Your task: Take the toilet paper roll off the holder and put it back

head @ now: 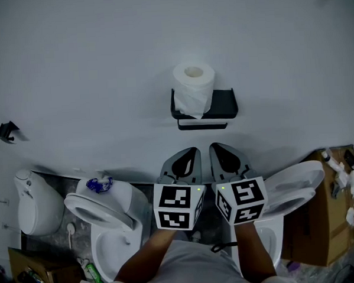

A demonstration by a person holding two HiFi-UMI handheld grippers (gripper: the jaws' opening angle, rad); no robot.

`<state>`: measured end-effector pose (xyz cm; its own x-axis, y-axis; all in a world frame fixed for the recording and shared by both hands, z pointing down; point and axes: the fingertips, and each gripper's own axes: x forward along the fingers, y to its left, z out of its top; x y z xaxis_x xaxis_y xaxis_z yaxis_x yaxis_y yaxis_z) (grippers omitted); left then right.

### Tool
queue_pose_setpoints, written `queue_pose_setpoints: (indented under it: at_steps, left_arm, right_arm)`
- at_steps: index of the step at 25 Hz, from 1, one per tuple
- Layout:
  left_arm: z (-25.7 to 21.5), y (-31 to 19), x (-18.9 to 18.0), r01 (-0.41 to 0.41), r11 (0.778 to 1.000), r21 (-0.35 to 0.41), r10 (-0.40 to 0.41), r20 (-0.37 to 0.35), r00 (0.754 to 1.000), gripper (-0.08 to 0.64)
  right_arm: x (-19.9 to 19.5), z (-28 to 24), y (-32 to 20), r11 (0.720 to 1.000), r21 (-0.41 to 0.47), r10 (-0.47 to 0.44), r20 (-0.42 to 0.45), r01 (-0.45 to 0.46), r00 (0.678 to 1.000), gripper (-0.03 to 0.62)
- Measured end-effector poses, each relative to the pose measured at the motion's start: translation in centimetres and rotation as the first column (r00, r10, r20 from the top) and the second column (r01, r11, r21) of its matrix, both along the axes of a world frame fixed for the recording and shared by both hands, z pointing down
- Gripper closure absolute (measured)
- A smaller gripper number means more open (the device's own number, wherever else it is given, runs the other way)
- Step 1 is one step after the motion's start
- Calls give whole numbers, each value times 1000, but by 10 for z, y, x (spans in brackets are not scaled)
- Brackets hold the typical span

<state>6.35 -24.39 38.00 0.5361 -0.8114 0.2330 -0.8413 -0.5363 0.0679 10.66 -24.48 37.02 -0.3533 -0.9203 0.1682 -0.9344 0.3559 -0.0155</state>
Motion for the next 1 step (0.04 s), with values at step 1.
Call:
queue_pose_setpoints:
  at_steps: [1]
  left_arm:
    - [1, -1, 0, 1, 1000, -2, -1, 1, 1000, 555]
  right_arm:
    - [0, 0, -1, 1000, 0, 0, 0, 0, 1000, 591]
